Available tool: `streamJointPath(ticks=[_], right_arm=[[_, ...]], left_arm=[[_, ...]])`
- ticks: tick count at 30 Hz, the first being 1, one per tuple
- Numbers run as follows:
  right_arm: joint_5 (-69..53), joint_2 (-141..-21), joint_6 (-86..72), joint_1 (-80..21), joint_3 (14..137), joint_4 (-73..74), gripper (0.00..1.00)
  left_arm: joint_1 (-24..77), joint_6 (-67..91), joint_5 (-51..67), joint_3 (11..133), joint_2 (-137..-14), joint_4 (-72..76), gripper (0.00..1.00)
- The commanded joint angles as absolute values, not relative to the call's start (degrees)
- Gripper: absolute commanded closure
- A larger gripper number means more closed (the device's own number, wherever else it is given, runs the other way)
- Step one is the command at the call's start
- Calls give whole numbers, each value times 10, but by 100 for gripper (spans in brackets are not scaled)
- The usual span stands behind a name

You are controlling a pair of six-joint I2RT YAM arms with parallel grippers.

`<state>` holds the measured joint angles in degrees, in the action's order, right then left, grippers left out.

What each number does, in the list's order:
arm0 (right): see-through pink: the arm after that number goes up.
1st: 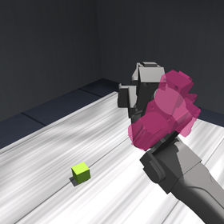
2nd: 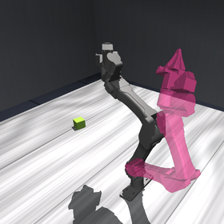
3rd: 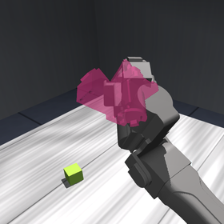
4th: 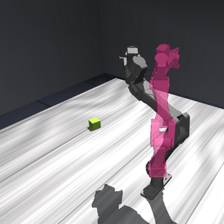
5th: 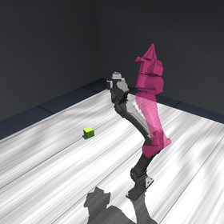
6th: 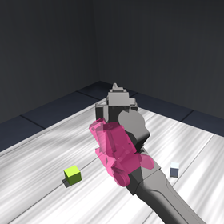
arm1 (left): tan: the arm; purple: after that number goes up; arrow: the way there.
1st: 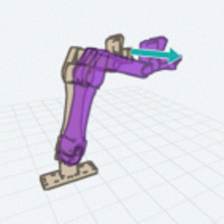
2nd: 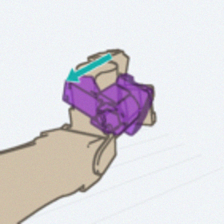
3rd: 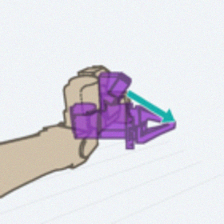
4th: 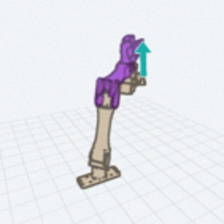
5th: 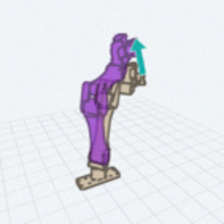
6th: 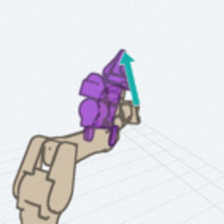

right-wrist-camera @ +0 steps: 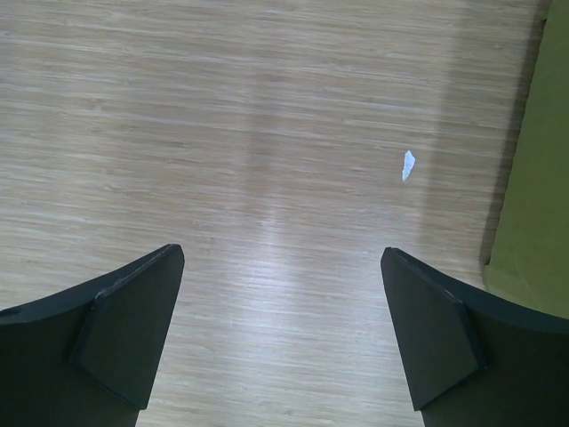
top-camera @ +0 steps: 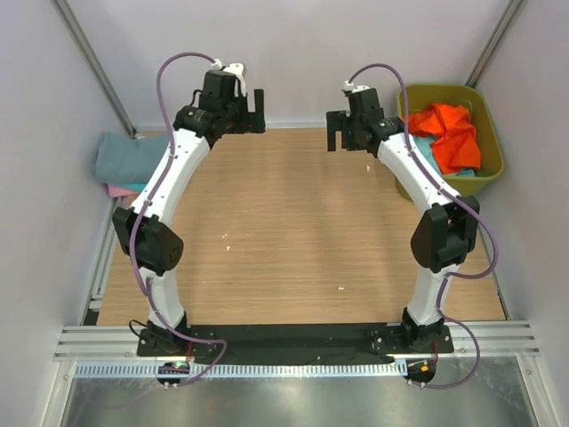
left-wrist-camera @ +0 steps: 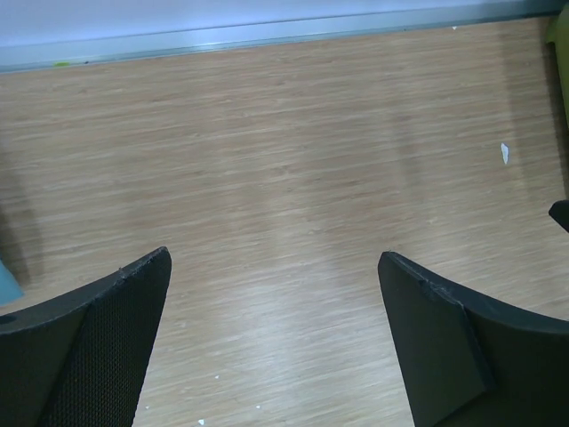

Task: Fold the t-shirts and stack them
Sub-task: Grab the tshirt from the pile

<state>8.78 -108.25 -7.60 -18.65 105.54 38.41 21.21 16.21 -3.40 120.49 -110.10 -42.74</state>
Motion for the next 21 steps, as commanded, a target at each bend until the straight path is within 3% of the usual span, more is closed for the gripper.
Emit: streamJointPath(ticks=[1,10,14,21], right_arm=[[84,-1065,-83,-189,1063,344,0],[143,-1104,47,-165,1232,363,0],[51,-1110,-19,-58,1296,376,0],[-41,-1148,-45,65,1271,407,3]], left_arm=[[228,133,-45,1196,-1091,-400,0],[248,7,-121,1172,-1077,-421,0],[265,-72,-145,1143,-1064,-415,0],[265,-101,-128,1136,-1061,-430,0]])
